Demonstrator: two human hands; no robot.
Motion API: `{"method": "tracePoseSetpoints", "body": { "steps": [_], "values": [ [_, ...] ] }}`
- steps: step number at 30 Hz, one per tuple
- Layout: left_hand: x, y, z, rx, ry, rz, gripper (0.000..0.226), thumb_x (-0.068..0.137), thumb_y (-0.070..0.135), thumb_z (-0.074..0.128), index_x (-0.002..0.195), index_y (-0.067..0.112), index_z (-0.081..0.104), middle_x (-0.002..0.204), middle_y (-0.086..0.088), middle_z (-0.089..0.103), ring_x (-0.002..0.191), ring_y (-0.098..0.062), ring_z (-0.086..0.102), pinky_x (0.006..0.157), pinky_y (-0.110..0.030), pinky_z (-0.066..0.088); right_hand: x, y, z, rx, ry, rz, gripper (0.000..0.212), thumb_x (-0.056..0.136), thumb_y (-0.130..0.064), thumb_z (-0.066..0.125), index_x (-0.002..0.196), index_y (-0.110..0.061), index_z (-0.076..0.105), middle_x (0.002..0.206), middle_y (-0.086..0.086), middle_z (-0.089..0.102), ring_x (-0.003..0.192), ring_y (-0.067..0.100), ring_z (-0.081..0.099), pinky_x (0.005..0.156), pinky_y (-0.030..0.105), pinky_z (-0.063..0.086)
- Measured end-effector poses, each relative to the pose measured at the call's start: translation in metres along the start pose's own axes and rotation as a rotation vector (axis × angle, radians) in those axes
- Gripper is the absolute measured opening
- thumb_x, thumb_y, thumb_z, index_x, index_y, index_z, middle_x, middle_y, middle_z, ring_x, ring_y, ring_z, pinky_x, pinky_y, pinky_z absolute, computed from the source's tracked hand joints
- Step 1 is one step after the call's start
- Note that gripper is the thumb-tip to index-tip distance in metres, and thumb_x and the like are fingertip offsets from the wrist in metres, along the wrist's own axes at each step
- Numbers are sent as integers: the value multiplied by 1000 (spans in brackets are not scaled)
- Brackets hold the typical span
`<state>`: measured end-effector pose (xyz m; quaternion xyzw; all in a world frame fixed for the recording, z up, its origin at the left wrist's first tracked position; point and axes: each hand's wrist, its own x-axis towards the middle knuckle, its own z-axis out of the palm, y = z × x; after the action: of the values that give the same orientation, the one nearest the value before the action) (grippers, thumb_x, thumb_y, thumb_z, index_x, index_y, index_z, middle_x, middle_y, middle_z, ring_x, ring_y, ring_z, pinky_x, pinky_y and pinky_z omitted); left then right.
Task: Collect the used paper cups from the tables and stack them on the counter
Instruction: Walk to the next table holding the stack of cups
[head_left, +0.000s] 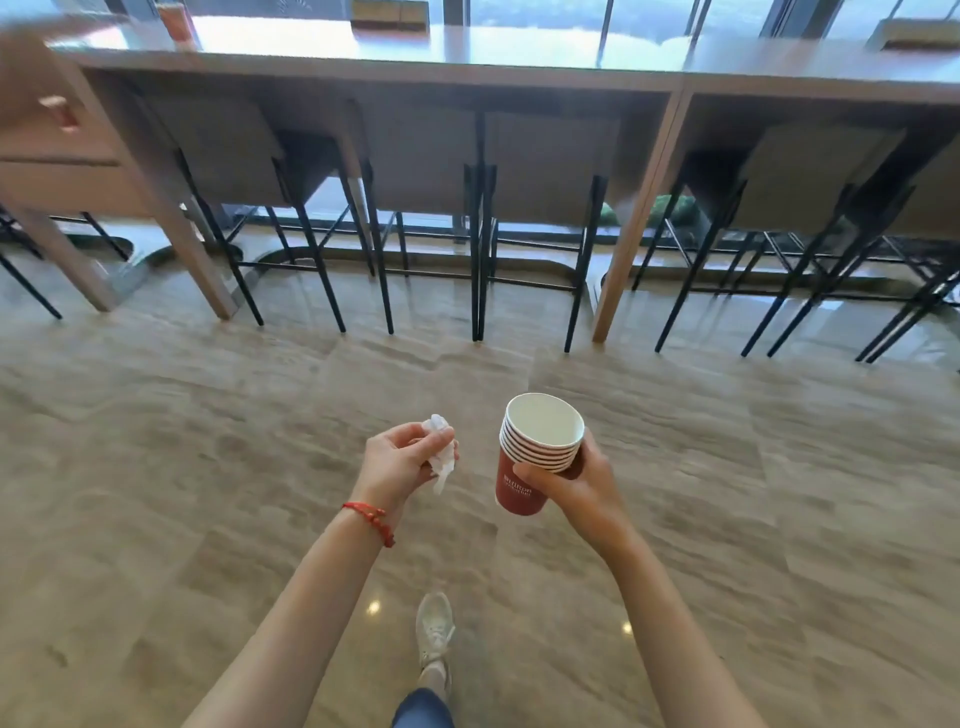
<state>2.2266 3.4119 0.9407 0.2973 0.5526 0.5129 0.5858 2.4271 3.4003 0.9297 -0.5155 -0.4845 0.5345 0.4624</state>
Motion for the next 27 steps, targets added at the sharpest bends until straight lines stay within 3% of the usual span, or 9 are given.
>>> {"method": "tracePoseSetpoints", "body": {
  "steps": [16, 21, 25, 27],
  "values": [
    [246, 115, -46, -78, 114, 26, 9, 80, 1, 65, 71, 2, 63, 57, -4, 67, 52, -13, 64, 54, -20, 54, 277, -35, 102, -42, -105, -25, 65, 66, -9, 83, 122, -20, 52, 107, -4, 67, 97, 7, 65, 80, 24, 53],
    [308, 132, -51, -94, 163, 13, 9, 80, 0, 65, 71, 3, 63, 56, -4, 67, 51, -13, 64, 52, -19, 53, 352, -36, 120, -65, -169, -10, 63, 66, -6, 83, 122, -15, 54, 108, -1, 68, 100, 12, 64, 85, 29, 53],
    [364, 145, -52, -112, 223, 31, 10, 79, 2, 67, 70, 5, 64, 58, -4, 68, 54, -13, 65, 54, -20, 54, 421, -41, 130, -79, -236, -30, 62, 68, -4, 81, 122, -14, 52, 108, -3, 66, 95, 2, 64, 77, 16, 51],
    [392, 153, -47, -135, 252, 41, 11, 79, 2, 67, 69, 5, 64, 58, -5, 68, 53, -13, 64, 53, -19, 54, 457, -45, 133, -75, -270, -38, 61, 69, -3, 80, 121, -17, 52, 110, 0, 66, 97, 3, 63, 78, 17, 51]
  ]
}}
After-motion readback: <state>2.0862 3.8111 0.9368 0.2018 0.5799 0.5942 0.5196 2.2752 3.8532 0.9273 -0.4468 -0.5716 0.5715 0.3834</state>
